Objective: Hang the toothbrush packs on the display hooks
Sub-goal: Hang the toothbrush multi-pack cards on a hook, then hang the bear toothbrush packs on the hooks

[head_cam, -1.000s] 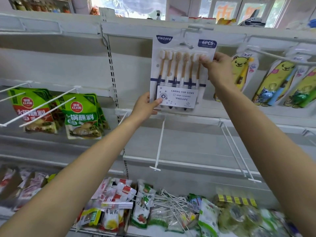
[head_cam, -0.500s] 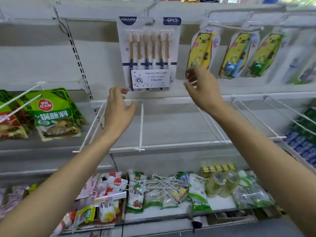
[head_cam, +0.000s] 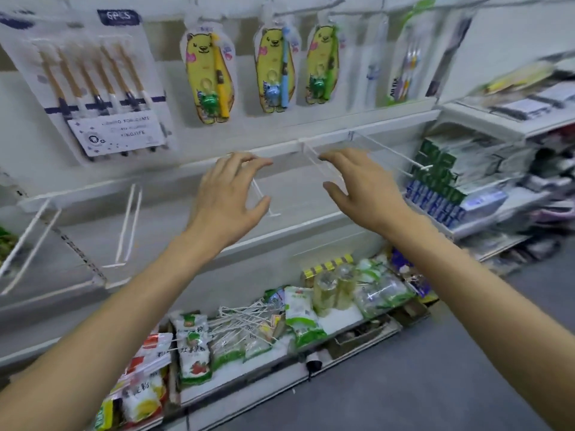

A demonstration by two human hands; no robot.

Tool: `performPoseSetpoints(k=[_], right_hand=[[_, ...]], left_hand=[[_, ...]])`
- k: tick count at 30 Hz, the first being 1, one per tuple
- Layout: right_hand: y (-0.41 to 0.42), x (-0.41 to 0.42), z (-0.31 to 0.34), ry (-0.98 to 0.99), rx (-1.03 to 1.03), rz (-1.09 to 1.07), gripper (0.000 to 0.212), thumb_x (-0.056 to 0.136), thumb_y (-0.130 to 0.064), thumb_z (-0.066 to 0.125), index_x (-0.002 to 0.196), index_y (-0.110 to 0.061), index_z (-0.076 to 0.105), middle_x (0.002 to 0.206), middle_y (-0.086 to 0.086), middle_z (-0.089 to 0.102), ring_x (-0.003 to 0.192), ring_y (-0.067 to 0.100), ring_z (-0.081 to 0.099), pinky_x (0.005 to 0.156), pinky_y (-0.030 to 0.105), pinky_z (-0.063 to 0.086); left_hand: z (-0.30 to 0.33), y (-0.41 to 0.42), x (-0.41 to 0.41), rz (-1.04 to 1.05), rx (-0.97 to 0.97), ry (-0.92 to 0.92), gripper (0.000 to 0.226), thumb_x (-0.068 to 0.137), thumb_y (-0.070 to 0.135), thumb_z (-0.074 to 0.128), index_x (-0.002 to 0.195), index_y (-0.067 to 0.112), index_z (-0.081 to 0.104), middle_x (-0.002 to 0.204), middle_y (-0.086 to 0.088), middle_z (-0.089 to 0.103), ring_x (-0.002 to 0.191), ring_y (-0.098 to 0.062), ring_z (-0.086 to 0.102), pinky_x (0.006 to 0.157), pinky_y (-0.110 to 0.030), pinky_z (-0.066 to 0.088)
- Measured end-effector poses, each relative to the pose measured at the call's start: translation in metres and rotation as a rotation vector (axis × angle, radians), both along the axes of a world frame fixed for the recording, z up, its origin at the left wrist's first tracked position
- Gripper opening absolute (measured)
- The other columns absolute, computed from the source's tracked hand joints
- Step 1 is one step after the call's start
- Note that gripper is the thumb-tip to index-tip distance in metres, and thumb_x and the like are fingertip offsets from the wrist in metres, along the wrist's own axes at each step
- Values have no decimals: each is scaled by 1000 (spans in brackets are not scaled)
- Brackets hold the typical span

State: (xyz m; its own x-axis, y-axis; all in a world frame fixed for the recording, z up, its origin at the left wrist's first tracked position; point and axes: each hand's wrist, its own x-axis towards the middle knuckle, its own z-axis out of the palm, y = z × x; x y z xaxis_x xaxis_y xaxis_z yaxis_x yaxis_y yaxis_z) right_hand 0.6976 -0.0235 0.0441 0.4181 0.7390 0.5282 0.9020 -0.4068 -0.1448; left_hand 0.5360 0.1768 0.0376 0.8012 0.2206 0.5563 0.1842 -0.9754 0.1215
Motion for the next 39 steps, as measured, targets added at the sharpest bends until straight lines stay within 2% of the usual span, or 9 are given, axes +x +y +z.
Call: performPoseSetpoints(k=[3,5,8,12,18,23,28,33,39], right_hand=[[-63,29,-5,-26,-38,-55,49,94,-25,62,140,-12,50,140,9,54,127,33,50,99,44,45],[-107,51,-10,-51,-50,-86,52,93,-26,63,140,-9,50,140,10,55,128,33,50,105,43,41],[-171,82,-14,-44,-46,-131,53,91,-24,64,140,-6,51,139,13,56,128,34,51,107,42,40],[-251,121,-16,-18,-77,-208,54,93,-24,64,141,-6,49,140,12,54,131,31,47,109,36,34],[-345,171,-13,1,-81,-297,54,95,-28,63,143,-9,48,144,8,53,132,28,47,110,39,38],[-397,219,-18,38,-60,-376,55,95,-29,63,145,-11,45,144,6,52,134,27,46,111,38,37],[-431,286,-26,75,-57,-432,56,96,-30,61,146,-12,43,147,4,49,137,24,42,112,36,35],[-460,373,-29,81,-66,-463,56,96,-30,61,147,-16,41,147,0,48,137,21,41,110,36,37],[-481,479,-29,125,-80,-478,57,98,-33,58,149,-16,40,149,-1,47,138,19,40,112,35,36]], left_hand=[[-3,-54,42,-40,-1,15,57,85,40,63,138,25,49,131,-2,52,122,-24,47,101,-43,43],[-6,-94,71,-73,-23,19,58,84,38,64,139,27,49,128,-2,52,120,-23,47,97,-41,44],[-13,-154,116,-117,-35,31,58,83,37,65,138,29,49,126,0,52,118,-23,49,91,-41,47],[-19,-230,176,-167,-32,40,62,82,38,66,140,27,45,128,-1,52,120,-23,47,98,-42,44],[-16,-316,256,-254,-30,39,62,84,40,64,141,26,44,126,-2,51,117,-23,47,95,-41,45],[-17,-357,326,-296,-48,68,60,86,42,62,141,28,43,128,0,49,118,-21,47,93,-40,45],[-19,-388,415,-341,-105,82,59,86,40,65,140,29,44,134,2,48,124,-20,45,98,-39,43],[-23,-400,518,-333,-150,54,57,89,42,62,141,27,44,136,1,48,126,-20,43,98,-37,41],[-11,-402,633,-312,-202,43,54,93,44,57,142,27,43,140,0,45,130,-21,42,105,-40,38]])
